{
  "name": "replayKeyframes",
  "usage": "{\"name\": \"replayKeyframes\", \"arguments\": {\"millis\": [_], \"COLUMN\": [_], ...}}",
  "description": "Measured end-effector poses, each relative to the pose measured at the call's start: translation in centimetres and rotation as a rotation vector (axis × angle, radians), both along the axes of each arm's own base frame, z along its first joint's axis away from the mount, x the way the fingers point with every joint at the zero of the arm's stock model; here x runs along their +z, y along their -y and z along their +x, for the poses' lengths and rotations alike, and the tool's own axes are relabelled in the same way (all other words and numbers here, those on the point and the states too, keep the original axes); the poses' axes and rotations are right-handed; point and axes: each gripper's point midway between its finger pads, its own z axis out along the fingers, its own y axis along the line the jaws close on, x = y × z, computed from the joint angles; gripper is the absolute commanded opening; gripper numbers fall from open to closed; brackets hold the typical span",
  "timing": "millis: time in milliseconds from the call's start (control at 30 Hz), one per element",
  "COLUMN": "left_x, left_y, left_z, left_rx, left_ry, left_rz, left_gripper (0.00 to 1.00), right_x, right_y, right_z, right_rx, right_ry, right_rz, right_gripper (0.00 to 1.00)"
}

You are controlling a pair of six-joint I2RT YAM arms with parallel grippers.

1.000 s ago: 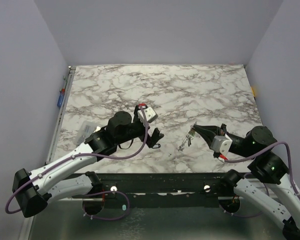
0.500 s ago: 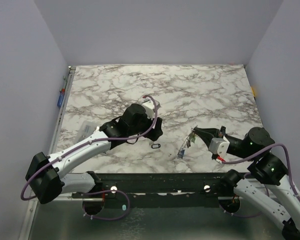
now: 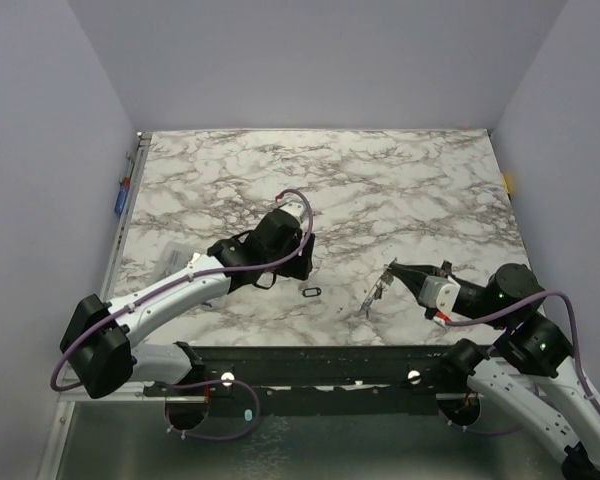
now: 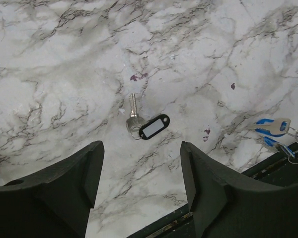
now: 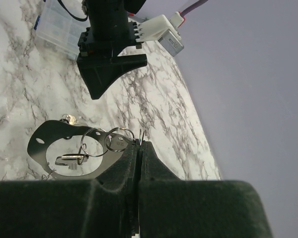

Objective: Put the keys on the keyring

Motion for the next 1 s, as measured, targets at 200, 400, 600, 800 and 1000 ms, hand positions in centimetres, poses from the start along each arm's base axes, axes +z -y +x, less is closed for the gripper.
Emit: {"name": "replayKeyframes", "arguments": {"millis": [200, 400, 600, 800, 1000], "left_x": [-1.5, -2.7, -2.4, -2.8, -7.3], "left_y": [-0.7, -0.2, -0.2, 0.1, -3.0], "left_z": [0.3, -1.1, -0.3, 0.4, -0.7], "left_rx": [0.176, 0.330, 0.508, 0.555, 0.665], "left_ry": [-0.084, -0.155, -0.175, -0.155, -0.242], "left_rz": [0.056, 0.044, -0.044, -0.182, -0.226], "left_gripper": [0.67, 0.68, 0.73, 0.99, 0.78], "right_x": [-0.3, -0.6, -1.4, -1.3, -1.3], "right_y": [0.4, 0.6, 0.5, 0.9, 1.0], "right_z": [-0.3, -0.5, -0.4, -0.5, -0.4], "right_rx": [-0.021, -0.026, -0.028, -0.042, -0.050], "right_ry": [-0.025, -0.041, -0.061, -0.050, -0.047], "right_rz": [0.029, 0.044, 0.038, 0.046, 0.048], "right_gripper": [0.01, 0.01, 0.01, 0.01, 0.01]}}
